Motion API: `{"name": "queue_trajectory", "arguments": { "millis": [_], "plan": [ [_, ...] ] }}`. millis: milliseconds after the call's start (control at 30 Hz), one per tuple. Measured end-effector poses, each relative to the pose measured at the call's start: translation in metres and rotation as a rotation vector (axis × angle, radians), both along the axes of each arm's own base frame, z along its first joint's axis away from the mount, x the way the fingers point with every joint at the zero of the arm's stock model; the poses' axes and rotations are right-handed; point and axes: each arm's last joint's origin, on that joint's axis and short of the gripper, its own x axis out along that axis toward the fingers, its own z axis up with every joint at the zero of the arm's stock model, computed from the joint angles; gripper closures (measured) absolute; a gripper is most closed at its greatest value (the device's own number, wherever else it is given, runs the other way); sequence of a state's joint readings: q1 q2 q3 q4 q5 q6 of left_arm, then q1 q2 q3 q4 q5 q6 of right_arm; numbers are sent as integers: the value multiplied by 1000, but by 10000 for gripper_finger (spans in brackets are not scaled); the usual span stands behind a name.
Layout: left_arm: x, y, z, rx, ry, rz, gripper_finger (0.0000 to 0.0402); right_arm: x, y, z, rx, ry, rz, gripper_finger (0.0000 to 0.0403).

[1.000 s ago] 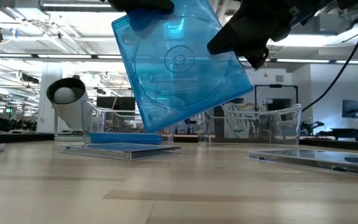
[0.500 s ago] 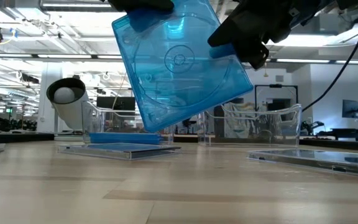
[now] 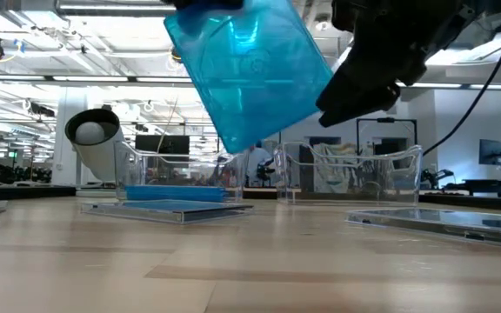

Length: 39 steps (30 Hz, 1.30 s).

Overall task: Pick & place jewel cases by type
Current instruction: Put the blue cd case into the left transparent bin

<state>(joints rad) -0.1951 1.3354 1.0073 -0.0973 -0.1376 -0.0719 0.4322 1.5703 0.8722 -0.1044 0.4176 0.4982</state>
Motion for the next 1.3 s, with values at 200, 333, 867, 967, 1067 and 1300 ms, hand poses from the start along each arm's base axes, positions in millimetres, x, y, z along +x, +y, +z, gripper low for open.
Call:
{"name": "queue_trajectory", "arguments": {
  "millis": [200,333,867,967,1067,1300],
  "plan": [
    [-18,10,17,78,-41,217,358,-5,10,0,-19,-19,-16,158],
    [-30,17,29,113,-90,346,362,-8,17,1,-46,-36,-20,158],
    [-40,84,38,121,-126,698,357,-20,35,12,-95,-129,-21,158],
    [-43,100,34,88,-120,744,356,-25,39,18,-121,-159,-17,158],
    [-46,117,26,36,-109,799,357,-30,44,23,-157,-183,-14,158],
    [-56,146,15,-104,-129,939,356,-38,50,26,-233,-223,-46,158]
  ]
}}
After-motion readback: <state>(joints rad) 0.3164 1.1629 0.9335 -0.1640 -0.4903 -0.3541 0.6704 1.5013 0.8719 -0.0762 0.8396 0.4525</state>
